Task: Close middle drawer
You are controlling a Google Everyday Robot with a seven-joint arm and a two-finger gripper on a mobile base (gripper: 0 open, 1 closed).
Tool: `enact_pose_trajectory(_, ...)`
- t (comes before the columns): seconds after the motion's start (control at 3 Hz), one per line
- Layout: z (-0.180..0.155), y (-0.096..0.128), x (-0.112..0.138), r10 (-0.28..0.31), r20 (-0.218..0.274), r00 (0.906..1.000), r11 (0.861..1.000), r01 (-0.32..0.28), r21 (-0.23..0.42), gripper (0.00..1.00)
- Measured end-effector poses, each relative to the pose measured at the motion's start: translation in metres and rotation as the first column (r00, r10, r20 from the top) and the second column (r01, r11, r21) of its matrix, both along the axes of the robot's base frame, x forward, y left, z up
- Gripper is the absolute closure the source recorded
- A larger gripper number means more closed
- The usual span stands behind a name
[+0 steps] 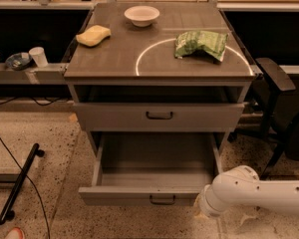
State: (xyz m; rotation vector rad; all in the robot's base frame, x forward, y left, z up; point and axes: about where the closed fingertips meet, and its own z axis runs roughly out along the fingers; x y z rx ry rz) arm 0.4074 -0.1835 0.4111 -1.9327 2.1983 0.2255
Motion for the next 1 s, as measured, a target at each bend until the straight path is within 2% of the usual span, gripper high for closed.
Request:
enact_pose_trajectory(0.33, -0.025, 0.014, 0.022, 0.016, 0.117, 0.9930, 0.997, -0.025, 0.076, 0.97)
enact_pose_trajectory(0.67, -0.035, 0.025, 0.036, 0.043, 0.164, 0.9855, 0.992, -0.062, 0.109, 0.73)
enact_pose_trajectory(1.0, -0.036, 0.025, 0.036, 0.046, 0.164, 0.9854, 0.992, -0.064, 0.109, 0.50)
